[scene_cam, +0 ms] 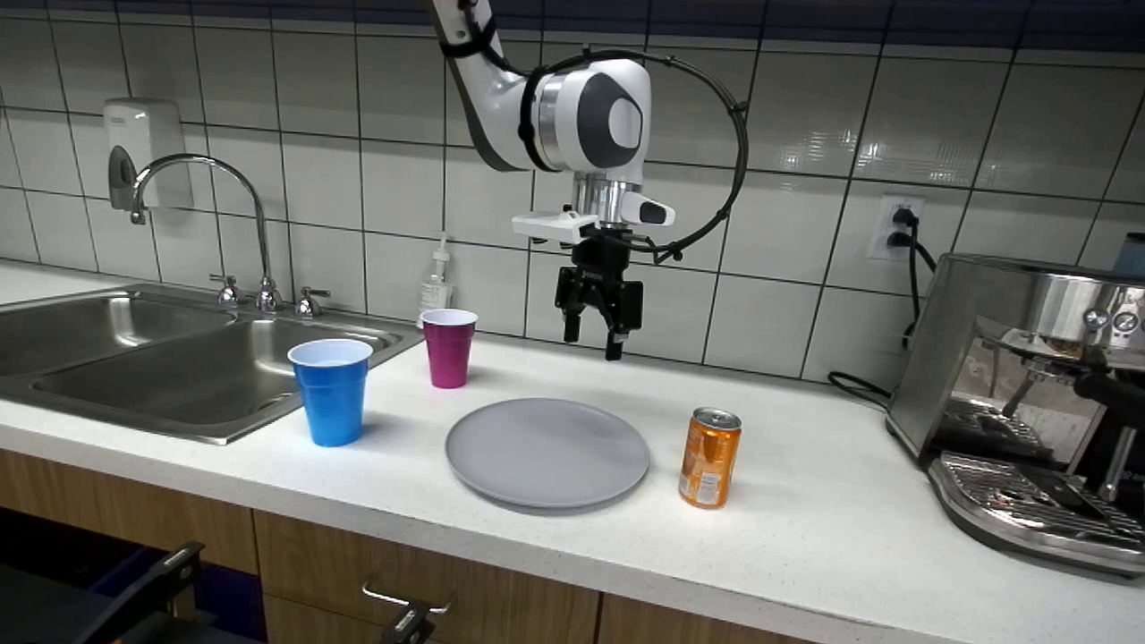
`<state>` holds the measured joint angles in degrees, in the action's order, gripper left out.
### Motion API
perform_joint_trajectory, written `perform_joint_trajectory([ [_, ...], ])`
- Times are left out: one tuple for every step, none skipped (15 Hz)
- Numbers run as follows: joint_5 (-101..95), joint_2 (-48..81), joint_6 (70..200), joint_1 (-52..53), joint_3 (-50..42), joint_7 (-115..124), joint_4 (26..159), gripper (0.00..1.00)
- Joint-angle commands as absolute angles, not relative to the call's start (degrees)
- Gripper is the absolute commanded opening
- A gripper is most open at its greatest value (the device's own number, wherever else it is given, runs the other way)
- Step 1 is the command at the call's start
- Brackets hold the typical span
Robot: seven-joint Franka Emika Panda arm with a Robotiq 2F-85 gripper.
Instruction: Remove the orange can from the plate then place the cups on the plate.
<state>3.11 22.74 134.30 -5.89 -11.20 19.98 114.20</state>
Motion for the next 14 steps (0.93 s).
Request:
perform_joint_trajectory([
  [3.03,22.75,134.11,-6.06,-11.06,19.99,114.04,1.00],
  [3.51,22.99,133.70,-6.35,-10.70,19.03,113.50,1.00],
  [4.00,23.02,133.97,-6.47,-10.48,18.86,113.38,1.00],
  [4.19,22.95,134.21,-6.48,-10.30,18.58,113.34,1.00],
  [4.49,22.92,134.07,-6.52,-10.03,18.20,113.21,1.00],
  [4.76,22.95,134.18,-6.44,-9.74,18.08,113.16,1.00],
  [5.04,22.99,134.30,-6.35,-9.42,17.87,113.16,1.00],
  [5.22,23.02,134.26,-6.22,-9.11,17.76,113.11,1.00],
  [5.49,22.99,134.66,-6.01,-8.69,17.60,113.20,1.00],
  [5.95,23.02,134.92,-5.87,-8.20,17.41,113.20,1.00],
  [6.62,23.13,135.26,-5.72,-7.63,17.30,113.21,1.00],
  [7.36,23.31,135.32,-5.59,-7.03,17.27,113.13,1.00],
  [7.76,23.41,135.30,-5.31,-6.63,17.49,113.02,1.00],
  [8.26,23.46,135.37,-5.13,-6.16,17.31,113.00,1.00],
])
